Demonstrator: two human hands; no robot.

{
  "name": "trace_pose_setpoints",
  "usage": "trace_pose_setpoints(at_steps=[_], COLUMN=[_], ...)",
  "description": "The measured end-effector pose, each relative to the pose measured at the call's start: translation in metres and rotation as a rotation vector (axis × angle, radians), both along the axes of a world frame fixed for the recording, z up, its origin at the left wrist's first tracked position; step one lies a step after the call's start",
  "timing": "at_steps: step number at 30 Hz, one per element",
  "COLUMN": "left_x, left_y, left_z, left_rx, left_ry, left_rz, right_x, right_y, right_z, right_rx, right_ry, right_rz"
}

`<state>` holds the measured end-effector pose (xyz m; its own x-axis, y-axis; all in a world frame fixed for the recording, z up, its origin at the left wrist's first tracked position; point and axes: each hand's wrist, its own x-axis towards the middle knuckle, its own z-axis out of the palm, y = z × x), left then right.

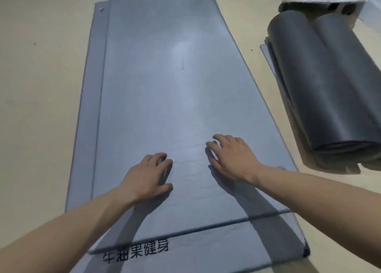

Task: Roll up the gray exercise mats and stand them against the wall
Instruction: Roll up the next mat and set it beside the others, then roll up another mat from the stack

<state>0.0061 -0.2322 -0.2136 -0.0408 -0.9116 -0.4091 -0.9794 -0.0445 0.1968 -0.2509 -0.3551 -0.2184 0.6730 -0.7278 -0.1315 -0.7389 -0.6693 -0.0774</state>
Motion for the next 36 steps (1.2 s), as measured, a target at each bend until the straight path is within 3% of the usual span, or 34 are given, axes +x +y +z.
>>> trace_pose_setpoints(at_steps=[3, 6, 11, 13, 16, 19, 21, 24, 27, 30, 34, 36], left_x=[0.016, 0.015, 0.013, 0.012, 0.011, 0.015, 0.023, 0.03, 0.035, 0.037, 0.028, 0.022], left_y=[0.054, 0.091, 0.126, 0.132, 0.133, 0.113, 0.087, 0.045, 0.02, 0.009, -0.006, -0.009], left_z=[-0.011, -0.024, -0.03, -0.028, -0.024, 0.001, 0.024, 0.046, 0.045, 0.035, 0.022, 0.016], left_rx=[-0.044, -0.03, -0.067, -0.169, -0.34, -0.389, -0.311, -0.28, -0.352, -0.446, -0.705, -0.813], left_ry=[-0.049, -0.055, -0.137, -0.093, -0.015, -0.002, -0.085, -0.168, -0.293, -0.371, -0.209, -0.163], left_rz=[-0.145, -0.178, -0.314, -0.348, -0.384, -0.223, -0.073, 0.155, 0.218, 0.269, 0.381, 0.326], right_x=[0.005, -0.007, -0.008, -0.002, 0.002, 0.013, 0.022, 0.036, 0.031, 0.009, -0.001, 0.002], right_y=[0.078, 0.121, 0.12, 0.117, 0.104, 0.082, 0.071, 0.07, 0.071, 0.066, 0.047, 0.034], right_z=[-0.007, -0.027, -0.03, -0.025, -0.015, 0.02, 0.043, 0.068, 0.062, 0.039, 0.018, 0.01], right_rx=[0.141, 0.063, -0.012, -0.049, -0.056, -0.049, -0.111, -0.354, -0.6, -0.529, -0.322, -0.232], right_ry=[0.027, 0.088, 0.155, 0.18, 0.071, 0.055, 0.13, -0.037, -0.098, 0.022, 0.103, 0.119], right_rz=[0.153, 0.292, 0.471, 0.555, 0.647, 0.583, 0.469, 0.393, 0.394, 0.332, 0.251, 0.249])
